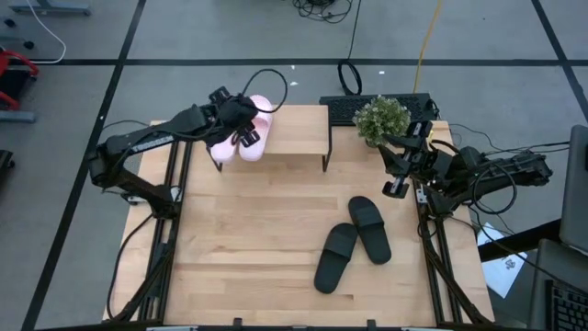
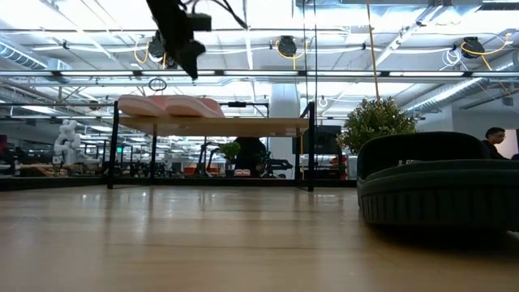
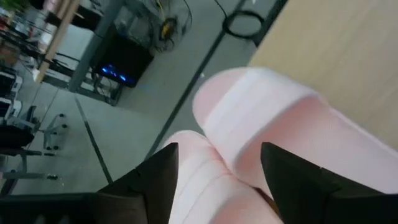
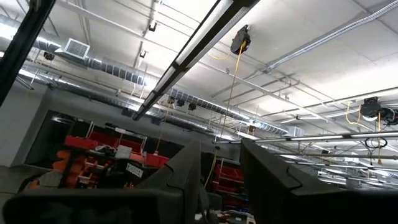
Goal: Pick and place slides into the shelf
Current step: Put the left black slipper on the shelf
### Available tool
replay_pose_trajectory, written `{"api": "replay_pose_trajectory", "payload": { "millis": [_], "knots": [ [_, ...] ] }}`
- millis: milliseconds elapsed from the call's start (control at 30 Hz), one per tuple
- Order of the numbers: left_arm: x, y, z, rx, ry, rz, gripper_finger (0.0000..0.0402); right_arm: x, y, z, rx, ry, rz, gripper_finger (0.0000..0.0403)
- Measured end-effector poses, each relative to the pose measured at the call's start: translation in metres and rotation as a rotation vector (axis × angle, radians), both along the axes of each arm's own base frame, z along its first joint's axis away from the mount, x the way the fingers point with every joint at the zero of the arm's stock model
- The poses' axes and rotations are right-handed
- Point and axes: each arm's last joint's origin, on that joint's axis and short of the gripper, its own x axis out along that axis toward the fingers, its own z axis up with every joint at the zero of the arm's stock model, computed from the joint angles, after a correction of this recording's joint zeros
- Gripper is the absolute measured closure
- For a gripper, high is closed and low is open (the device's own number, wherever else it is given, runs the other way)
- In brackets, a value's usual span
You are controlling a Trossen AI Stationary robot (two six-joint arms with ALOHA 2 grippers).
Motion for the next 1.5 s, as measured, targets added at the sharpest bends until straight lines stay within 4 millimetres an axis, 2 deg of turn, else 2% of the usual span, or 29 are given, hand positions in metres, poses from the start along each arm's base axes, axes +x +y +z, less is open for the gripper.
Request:
{"api": "replay_pose_trajectory", "payload": {
  "millis": [100, 200, 433, 600, 833, 1067, 1300, 1500],
  "knots": [
    [-0.008, -0.016, 0.015, 0.025, -0.057, -0.038, 0.0160, 0.000, 0.000, -0.001, 0.025, 0.002, 0.021, 0.0298],
    [-0.018, -0.038, 0.032, 0.031, -0.138, -0.112, 0.0153, 0.005, 0.001, -0.007, 0.048, 0.075, 0.048, 0.0298],
    [-0.032, -0.095, 0.061, -0.114, -0.448, -0.360, 0.0146, 0.019, 0.008, -0.045, 0.233, 0.444, 0.148, 0.0298],
    [-0.025, -0.138, 0.065, -0.234, -0.544, -0.540, 0.0146, 0.018, 0.018, -0.067, 0.334, 0.645, 0.179, 0.0298],
    [0.008, -0.188, 0.046, -0.300, -0.527, -0.658, 0.0146, 0.003, 0.031, -0.104, 0.429, 1.007, 0.180, 0.0298],
    [0.055, -0.225, 0.003, -0.321, -0.431, -0.726, 0.0146, -0.016, 0.042, -0.126, 0.486, 1.298, 0.258, 0.0298],
    [0.099, -0.244, -0.036, -0.353, -0.416, -0.856, 0.0147, -0.020, 0.045, -0.129, 0.487, 1.357, 0.291, 0.0298],
    [0.119, -0.252, -0.059, -0.369, -0.402, -0.930, 0.0147, -0.020, 0.045, -0.129, 0.488, 1.356, 0.291, 0.0298]
  ]
}}
